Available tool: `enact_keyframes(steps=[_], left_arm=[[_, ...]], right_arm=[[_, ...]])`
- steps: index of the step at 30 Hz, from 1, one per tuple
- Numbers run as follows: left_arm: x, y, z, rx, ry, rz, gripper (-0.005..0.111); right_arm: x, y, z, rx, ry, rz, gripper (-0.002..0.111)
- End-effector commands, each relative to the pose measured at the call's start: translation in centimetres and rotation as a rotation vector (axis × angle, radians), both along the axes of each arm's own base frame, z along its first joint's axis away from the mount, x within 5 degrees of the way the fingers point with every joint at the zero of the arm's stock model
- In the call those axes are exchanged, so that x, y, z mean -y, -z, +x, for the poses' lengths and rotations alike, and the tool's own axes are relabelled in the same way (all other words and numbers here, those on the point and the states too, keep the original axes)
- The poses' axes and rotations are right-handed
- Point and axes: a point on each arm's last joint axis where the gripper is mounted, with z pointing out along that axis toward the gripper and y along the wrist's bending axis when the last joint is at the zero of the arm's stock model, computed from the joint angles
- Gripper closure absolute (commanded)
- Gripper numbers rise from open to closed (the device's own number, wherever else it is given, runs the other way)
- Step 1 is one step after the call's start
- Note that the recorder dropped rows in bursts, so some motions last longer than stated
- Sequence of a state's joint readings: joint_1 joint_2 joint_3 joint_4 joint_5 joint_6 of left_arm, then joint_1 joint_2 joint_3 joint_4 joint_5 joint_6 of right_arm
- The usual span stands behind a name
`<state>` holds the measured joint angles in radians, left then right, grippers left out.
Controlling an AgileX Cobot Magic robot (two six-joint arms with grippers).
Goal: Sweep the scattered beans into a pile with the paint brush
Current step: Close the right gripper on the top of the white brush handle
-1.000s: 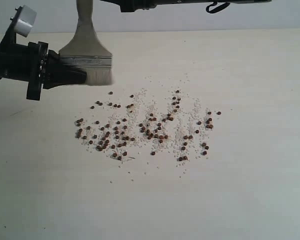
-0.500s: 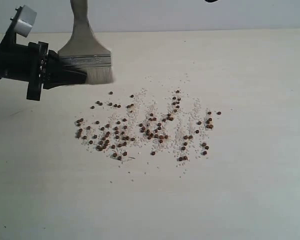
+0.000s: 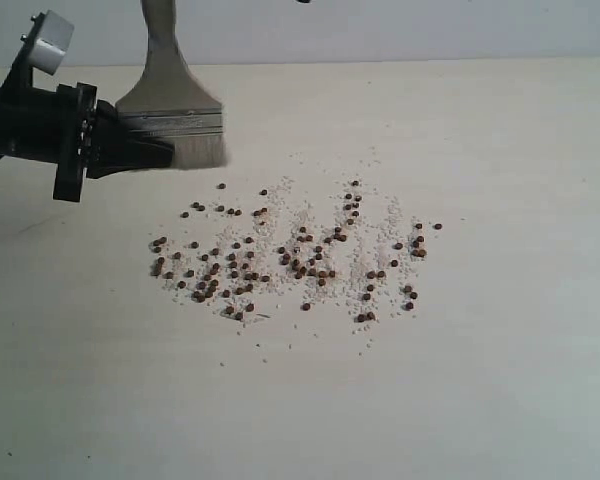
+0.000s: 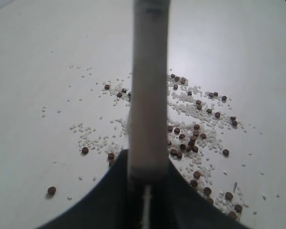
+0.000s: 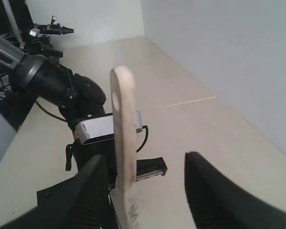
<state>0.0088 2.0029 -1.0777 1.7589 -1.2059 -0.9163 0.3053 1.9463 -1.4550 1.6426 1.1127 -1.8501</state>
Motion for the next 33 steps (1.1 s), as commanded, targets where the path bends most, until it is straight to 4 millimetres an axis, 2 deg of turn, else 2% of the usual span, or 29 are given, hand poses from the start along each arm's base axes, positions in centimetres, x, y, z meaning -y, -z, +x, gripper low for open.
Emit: enact_keyframes(steps=[1, 4, 12, 17, 24, 29, 33], left_arm=[[0.2, -0.3, 0.1, 0.008, 0.003, -0.020, 0.107], [0.2, -0.3, 0.1, 0.008, 0.003, -0.020, 0.107], [0.2, -0.3, 0.1, 0.009, 0.004, -0.020, 0.107], [0.2, -0.3, 0.1, 0.009, 0.004, -0.020, 0.107], [0.2, -0.3, 0.1, 0.009, 0.004, -0.020, 0.107], [0.2, -0.3, 0.1, 0.009, 0.004, -0.020, 0.107], [0.2, -0.3, 0.1, 0.009, 0.004, -0.020, 0.107]], right_arm=[[-1.6, 0.6, 0.1, 0.002, 0.000, 0.047, 0.052], [-1.9, 0.9, 0.1, -0.056, 0.001, 0.074, 0.055], [-2.0, 1.2, -0.1, 0.019, -0.056, 0.083, 0.051], [-3.5, 1.2, -0.9, 0.077, -0.082, 0.068, 0.051], [-5.8, 0.8, -1.0, 0.120, -0.034, 0.022, 0.051], [-6.6, 0.0, -0.9, 0.121, -0.058, 0.047, 0.051], [-6.8, 0.7, -0.5, 0.087, -0.068, 0.053, 0.051]])
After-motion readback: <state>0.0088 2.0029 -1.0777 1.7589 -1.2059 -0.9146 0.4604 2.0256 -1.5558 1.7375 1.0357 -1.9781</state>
